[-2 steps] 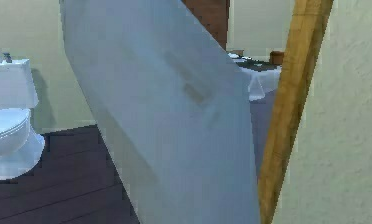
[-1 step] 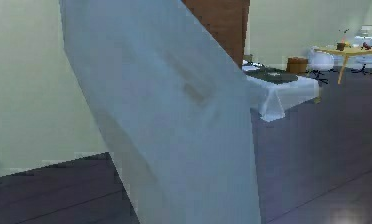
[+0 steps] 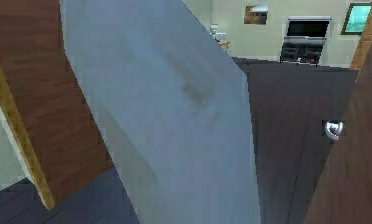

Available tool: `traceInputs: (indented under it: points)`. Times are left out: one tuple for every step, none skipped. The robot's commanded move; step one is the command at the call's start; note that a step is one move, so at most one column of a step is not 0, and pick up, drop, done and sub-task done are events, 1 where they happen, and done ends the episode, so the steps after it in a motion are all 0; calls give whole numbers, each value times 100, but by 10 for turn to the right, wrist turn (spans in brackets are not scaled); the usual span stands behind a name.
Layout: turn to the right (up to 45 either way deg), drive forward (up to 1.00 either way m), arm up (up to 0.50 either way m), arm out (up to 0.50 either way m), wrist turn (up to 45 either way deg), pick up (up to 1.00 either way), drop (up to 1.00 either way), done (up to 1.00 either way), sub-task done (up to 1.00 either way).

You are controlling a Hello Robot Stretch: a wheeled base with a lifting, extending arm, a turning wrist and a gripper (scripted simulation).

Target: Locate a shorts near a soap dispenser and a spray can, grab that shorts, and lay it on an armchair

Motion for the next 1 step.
traceInputs:
  points:
    - [0, 100, 0, 0, 0, 0, 0, 0, 0]
